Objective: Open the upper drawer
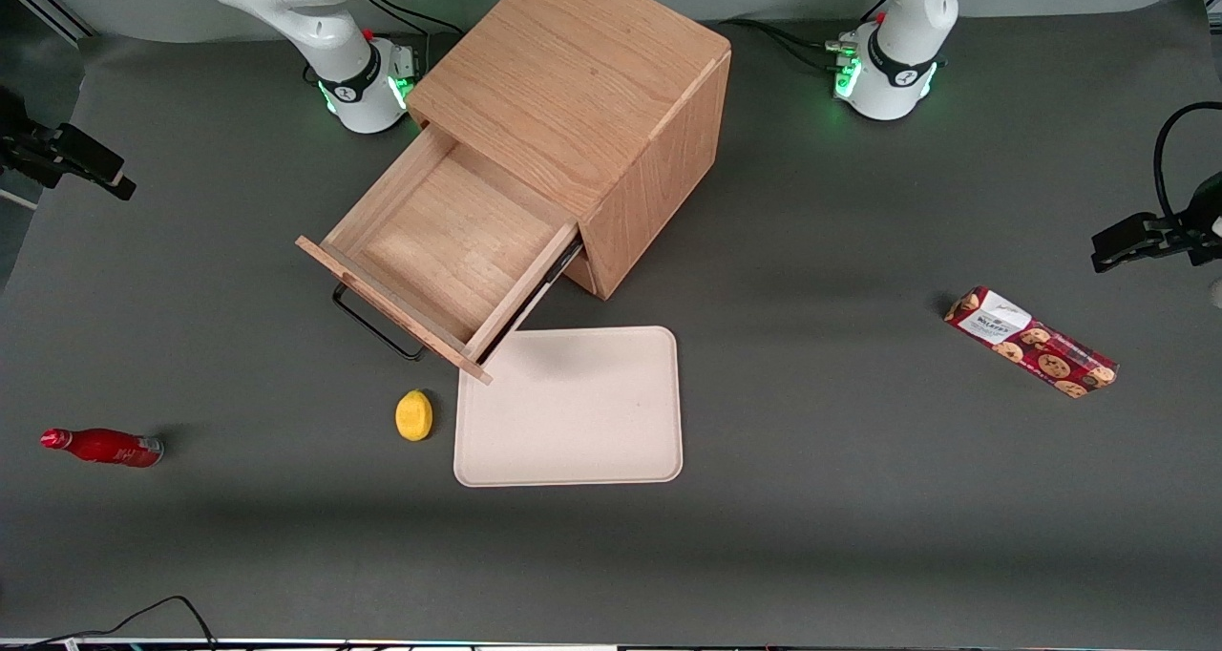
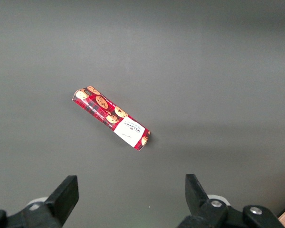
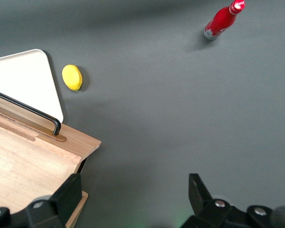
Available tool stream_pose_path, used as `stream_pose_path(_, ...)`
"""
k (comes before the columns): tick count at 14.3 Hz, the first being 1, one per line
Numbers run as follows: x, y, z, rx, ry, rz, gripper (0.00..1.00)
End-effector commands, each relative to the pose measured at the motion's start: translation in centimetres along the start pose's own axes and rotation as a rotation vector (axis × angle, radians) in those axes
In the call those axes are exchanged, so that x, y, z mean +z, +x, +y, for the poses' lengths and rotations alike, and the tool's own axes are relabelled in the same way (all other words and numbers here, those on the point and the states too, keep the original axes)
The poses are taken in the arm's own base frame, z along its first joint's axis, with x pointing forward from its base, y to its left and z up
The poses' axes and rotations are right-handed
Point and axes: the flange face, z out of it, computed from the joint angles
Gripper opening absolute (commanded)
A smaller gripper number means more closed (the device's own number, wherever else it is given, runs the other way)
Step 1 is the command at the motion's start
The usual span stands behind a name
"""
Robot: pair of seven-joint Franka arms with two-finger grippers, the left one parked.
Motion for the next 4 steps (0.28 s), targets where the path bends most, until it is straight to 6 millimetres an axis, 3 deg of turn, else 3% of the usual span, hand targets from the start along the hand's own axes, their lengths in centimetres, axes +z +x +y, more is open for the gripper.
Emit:
stream_pose_path(1, 0.70, -0.07, -0.32, 0.012, -0.033, -0.012, 1.00)
stream_pose_path(4, 1.07, 0.15, -0.37, 0.011, -0.034, -0.020, 1.00)
